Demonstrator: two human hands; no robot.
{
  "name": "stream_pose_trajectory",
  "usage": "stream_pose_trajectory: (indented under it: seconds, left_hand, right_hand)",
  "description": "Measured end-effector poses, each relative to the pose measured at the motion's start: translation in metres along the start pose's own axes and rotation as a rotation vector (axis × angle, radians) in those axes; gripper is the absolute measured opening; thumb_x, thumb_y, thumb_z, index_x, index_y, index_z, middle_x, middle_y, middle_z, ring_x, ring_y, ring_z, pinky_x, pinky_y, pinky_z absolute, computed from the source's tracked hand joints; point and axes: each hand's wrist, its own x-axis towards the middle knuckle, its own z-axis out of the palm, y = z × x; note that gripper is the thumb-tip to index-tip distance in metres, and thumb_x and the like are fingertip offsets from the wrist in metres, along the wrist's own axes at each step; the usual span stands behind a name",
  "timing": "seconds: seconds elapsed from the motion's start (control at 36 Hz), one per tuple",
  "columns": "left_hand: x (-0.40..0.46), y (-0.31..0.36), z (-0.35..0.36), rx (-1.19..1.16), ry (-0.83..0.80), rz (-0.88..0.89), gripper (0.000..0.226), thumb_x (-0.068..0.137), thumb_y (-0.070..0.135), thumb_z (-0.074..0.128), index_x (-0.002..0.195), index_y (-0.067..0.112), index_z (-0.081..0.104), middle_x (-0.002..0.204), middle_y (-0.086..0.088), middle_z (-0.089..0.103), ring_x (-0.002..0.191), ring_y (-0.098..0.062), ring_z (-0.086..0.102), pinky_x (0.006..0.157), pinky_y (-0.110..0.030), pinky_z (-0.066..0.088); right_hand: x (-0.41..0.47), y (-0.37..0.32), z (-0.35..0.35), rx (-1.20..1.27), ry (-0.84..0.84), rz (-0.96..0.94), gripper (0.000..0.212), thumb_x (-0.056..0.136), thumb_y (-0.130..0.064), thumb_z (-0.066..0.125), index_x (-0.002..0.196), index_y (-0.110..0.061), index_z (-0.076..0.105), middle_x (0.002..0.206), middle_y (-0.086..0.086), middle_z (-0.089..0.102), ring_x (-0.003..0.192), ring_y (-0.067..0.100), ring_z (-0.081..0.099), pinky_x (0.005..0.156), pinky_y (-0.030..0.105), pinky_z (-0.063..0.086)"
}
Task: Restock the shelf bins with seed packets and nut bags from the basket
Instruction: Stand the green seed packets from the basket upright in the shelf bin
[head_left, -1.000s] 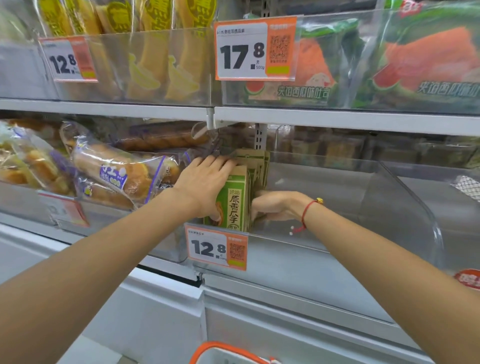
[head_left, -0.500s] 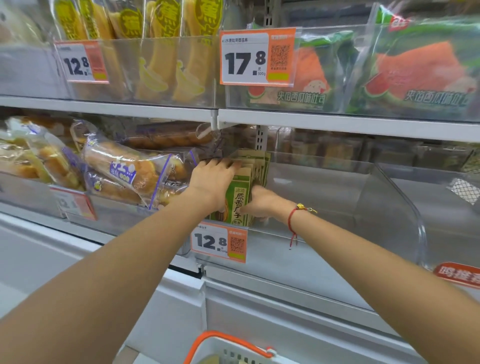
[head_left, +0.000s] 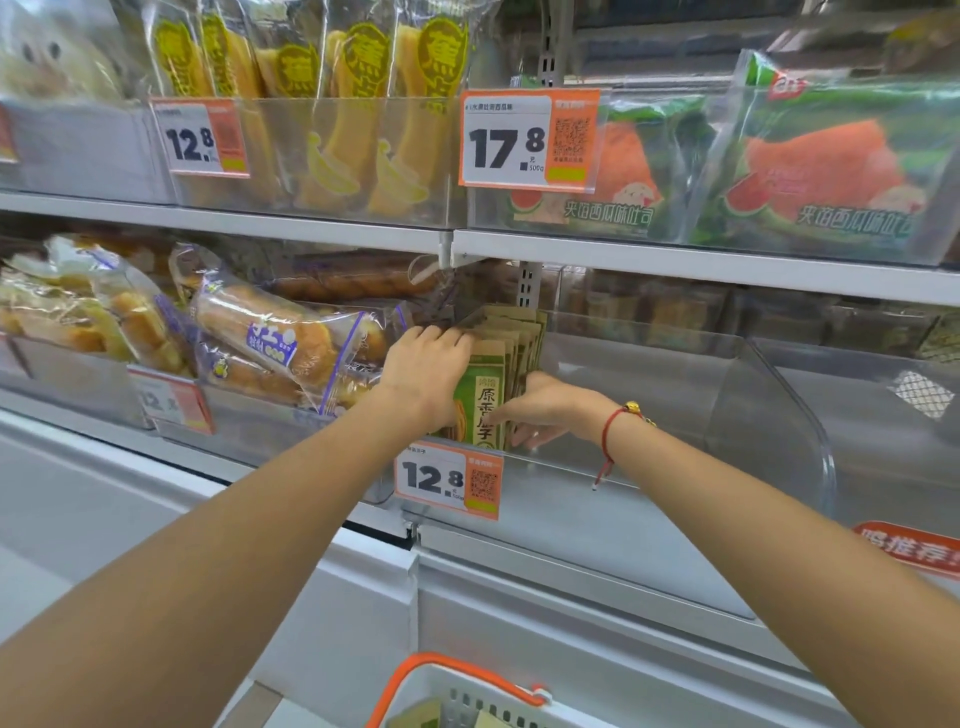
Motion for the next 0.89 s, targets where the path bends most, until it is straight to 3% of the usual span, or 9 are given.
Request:
stream_pose_trajectory:
  seconds: [0.17,0.28,0.36,0.44,0.56,0.67,0.89]
  left_hand:
    - [-0.003,-0.004,0.0,-0.03,0.013,0.026,0.081,0.074,0.036,0.077,0.139,0.015,0.034,0.138,-0.002,0.044,0.129,-0.021,0.038,0.108,-0.033,0.029]
    - [-0.015,-0.006,-0.006,-0.073,0.08,0.04,0.068,0.084,0.025,0.068,0.143,0.02,0.034,0.143,0.002,0.042,0.13,-0.019,0.039,0.106,-0.034,0.031]
    - [-0.034,-0.004,-0.017,-0.197,0.174,-0.008,0.053,0.089,0.021,0.061,0.138,0.026,0.042,0.139,0.006,0.048,0.125,-0.017,0.045,0.096,-0.034,0.039]
    - [-0.063,0.002,-0.028,-0.369,0.24,-0.078,0.04,0.091,0.027,0.058,0.13,0.031,0.049,0.13,0.011,0.054,0.118,-0.013,0.051,0.085,-0.033,0.046]
    - [-0.113,0.018,-0.042,-0.605,0.268,-0.172,0.027,0.089,0.033,0.058,0.116,0.038,0.057,0.111,0.022,0.06,0.098,-0.002,0.057,0.075,-0.029,0.046]
    - [-0.162,0.035,-0.039,-0.744,0.119,-0.22,0.014,0.086,0.041,0.058,0.1,0.043,0.059,0.099,0.021,0.066,0.091,-0.002,0.061,0.08,-0.034,0.051]
    - [-0.254,0.084,0.038,-0.742,-0.41,-0.227,0.023,0.088,0.027,0.056,0.107,0.041,0.059,0.109,0.016,0.064,0.103,-0.007,0.059,0.084,-0.027,0.046]
  right_hand:
    - [-0.006,0.0,-0.004,-0.011,-0.043,0.005,0.043,0.088,-0.027,0.067,0.126,-0.014,0.052,0.122,0.007,0.063,0.071,0.01,0.065,0.062,0.022,0.055]
    - [-0.017,0.001,-0.007,-0.106,-0.022,-0.015,0.04,0.09,-0.03,0.064,0.125,-0.015,0.055,0.121,0.006,0.064,0.077,0.013,0.066,0.062,0.022,0.056]
    - [-0.037,0.003,-0.009,-0.214,0.071,-0.066,0.042,0.089,-0.03,0.065,0.124,-0.011,0.052,0.118,0.008,0.063,0.092,0.021,0.066,0.078,0.033,0.058]
    - [-0.071,0.005,-0.009,-0.343,0.257,-0.226,0.042,0.089,-0.028,0.064,0.128,-0.019,0.054,0.118,0.004,0.064,0.104,0.02,0.061,0.091,0.038,0.051]
    - [-0.125,0.014,0.002,-0.396,0.416,-0.517,0.017,0.088,-0.021,0.061,0.102,-0.03,0.066,0.101,-0.006,0.065,0.087,0.01,0.061,0.078,0.035,0.052]
    - [-0.169,0.032,0.027,-0.627,0.321,-0.573,0.017,0.089,-0.029,0.057,0.105,-0.035,0.062,0.094,-0.013,0.06,0.087,0.011,0.058,0.073,0.034,0.05]
    - [-0.197,0.113,0.097,-0.821,-0.012,-0.265,0.028,0.092,-0.035,0.051,0.119,-0.029,0.057,0.114,-0.004,0.063,0.11,0.02,0.055,0.076,0.029,0.038]
